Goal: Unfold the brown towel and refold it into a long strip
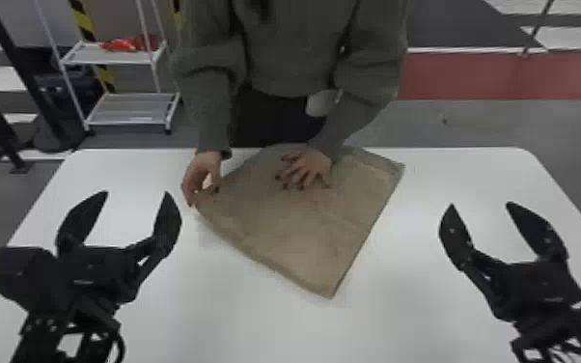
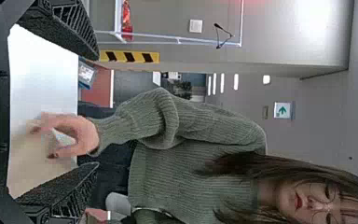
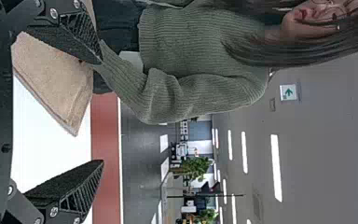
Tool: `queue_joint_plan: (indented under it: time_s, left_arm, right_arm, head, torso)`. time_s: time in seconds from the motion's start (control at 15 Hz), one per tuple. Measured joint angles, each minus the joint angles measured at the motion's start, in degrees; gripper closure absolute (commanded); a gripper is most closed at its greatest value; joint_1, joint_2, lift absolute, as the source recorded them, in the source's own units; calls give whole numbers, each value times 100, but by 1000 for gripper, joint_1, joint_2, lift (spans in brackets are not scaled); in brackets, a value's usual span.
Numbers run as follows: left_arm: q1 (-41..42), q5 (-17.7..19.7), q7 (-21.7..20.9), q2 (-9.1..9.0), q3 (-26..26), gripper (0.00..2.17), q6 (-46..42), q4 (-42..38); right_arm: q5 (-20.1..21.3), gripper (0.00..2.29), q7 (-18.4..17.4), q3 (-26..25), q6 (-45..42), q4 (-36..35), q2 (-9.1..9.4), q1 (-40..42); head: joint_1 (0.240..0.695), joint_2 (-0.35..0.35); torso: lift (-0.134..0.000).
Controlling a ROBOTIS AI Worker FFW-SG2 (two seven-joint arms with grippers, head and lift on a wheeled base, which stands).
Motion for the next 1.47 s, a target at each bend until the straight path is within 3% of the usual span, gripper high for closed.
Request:
queue_joint_plan:
  time_s: [1.47]
  left_arm:
    - [-8,0,2,-17,3,76,-35,52]
  right_arm:
    - [3,144,0,9,0,55,9,-20]
  head:
    - [695,15]
  torso:
    - [-123]
